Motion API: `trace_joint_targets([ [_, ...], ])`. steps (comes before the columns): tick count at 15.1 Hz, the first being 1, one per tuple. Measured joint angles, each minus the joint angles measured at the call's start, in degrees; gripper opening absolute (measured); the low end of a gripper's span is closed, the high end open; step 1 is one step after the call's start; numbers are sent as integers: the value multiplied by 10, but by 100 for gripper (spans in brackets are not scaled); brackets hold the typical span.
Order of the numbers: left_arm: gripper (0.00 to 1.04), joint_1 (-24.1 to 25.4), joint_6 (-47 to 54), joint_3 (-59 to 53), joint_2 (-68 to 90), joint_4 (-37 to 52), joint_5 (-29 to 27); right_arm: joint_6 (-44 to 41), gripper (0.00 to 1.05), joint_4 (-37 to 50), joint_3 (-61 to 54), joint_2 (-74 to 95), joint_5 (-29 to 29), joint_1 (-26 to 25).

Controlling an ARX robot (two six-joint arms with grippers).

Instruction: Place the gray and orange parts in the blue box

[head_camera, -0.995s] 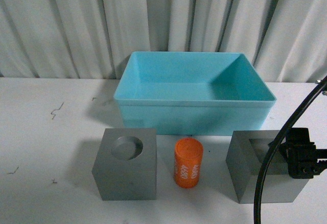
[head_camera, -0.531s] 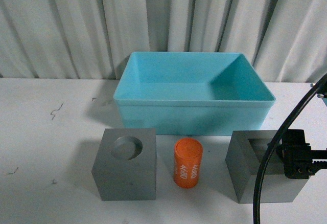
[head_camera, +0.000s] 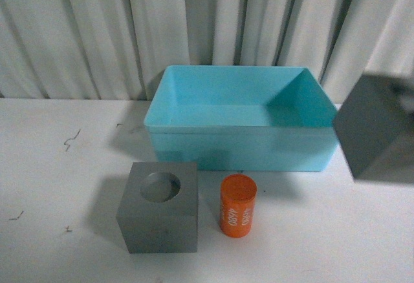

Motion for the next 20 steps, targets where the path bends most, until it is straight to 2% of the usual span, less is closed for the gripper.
trace_joint_targets([
  [3, 98, 0, 0, 0, 0, 0, 0, 0, 19, 22, 113, 30, 6, 20],
  [6, 98, 0, 0, 0, 0, 0, 0, 11, 19, 40, 202, 153, 22, 58],
  [10, 98, 0, 0, 0, 0, 0, 0, 35, 18, -17, 341, 329, 84, 81],
  [14, 98, 0, 0, 0, 0, 0, 0, 45, 18, -16, 346, 359, 120, 87],
  [20, 98, 0, 0, 0, 0, 0, 0, 63, 18, -23, 347, 366, 136, 85],
])
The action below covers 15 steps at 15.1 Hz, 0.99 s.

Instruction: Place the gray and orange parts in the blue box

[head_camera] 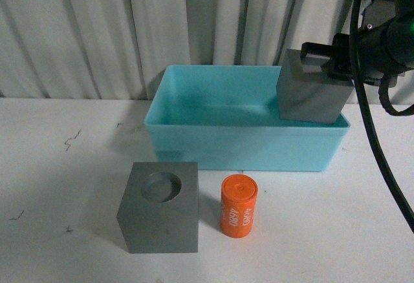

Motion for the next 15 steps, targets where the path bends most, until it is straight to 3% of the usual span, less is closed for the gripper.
trace_joint_targets([
  [7, 98, 0, 0, 0, 0, 0, 0, 13, 89, 18, -15, -56, -5, -19],
  [8, 98, 0, 0, 0, 0, 0, 0, 13, 91, 21, -19, -63, -5, -22],
  [9, 98, 0, 0, 0, 0, 0, 0, 14, 99, 33, -40, -107, -17, -30],
  [12, 98, 0, 0, 0, 0, 0, 0, 37, 98, 36, -169, -334, -55, -73],
  [15, 98, 0, 0, 0, 0, 0, 0, 91, 98, -109, -379, -586, -71, -92],
])
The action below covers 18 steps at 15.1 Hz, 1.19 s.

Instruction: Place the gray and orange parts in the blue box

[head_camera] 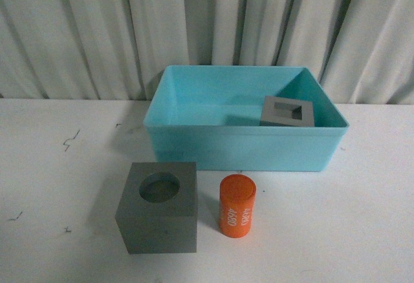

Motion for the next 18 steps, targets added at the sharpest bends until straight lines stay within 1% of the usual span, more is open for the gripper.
trace_joint_targets([
  [1, 98, 0, 0, 0, 0, 0, 0, -7, 95, 48, -41, -33, -4, 3],
  [2, 98, 0, 0, 0, 0, 0, 0, -53, 85, 176, -78, -51, -4, -1],
  [3, 98, 0, 0, 0, 0, 0, 0, -126, 72, 263, -124, -76, -4, -1],
  [4, 98, 0, 0, 0, 0, 0, 0, -174, 59, 299, -167, -95, -4, -1],
  [6, 98, 0, 0, 0, 0, 0, 0, -209, 35, 309, -217, -122, -4, -1],
  [8, 98, 0, 0, 0, 0, 0, 0, -217, 12, 313, -250, -160, -4, -1],
  [9, 98, 0, 0, 0, 0, 0, 0, -224, 2, 307, -278, -192, -4, -1],
  [11, 98, 0, 0, 0, 0, 0, 0, -224, 2, 235, -341, -325, -4, -1],
  [12, 98, 0, 0, 0, 0, 0, 0, -224, 2, 220, -345, -346, -4, -1],
  [15, 98, 0, 0, 0, 0, 0, 0, -224, 2, 212, -349, -359, -4, -1],
  [17, 98, 0, 0, 0, 0, 0, 0, -224, 2, 236, -363, -362, -4, -1],
  [18, 98, 0, 0, 0, 0, 0, 0, -224, 2, 224, -363, -366, -4, -1],
])
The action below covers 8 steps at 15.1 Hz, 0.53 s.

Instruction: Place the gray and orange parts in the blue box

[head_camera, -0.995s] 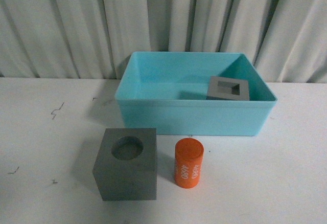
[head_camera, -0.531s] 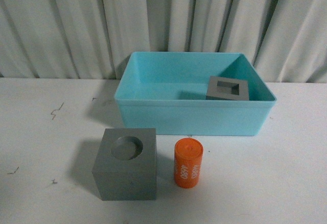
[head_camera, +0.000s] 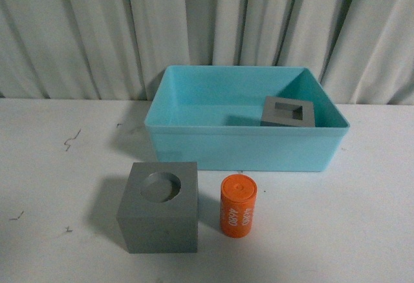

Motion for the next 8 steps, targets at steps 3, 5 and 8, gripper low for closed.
trace_joint_targets([
  [3, 98, 0, 0, 0, 0, 0, 0, 0, 2, -14, 0, -13, 0, 0],
  [5, 98, 0, 0, 0, 0, 0, 0, 0, 2, -25, 0, -26, 0, 0],
  [8, 98, 0, 0, 0, 0, 0, 0, 0, 2, -61, 0, -63, 0, 0],
])
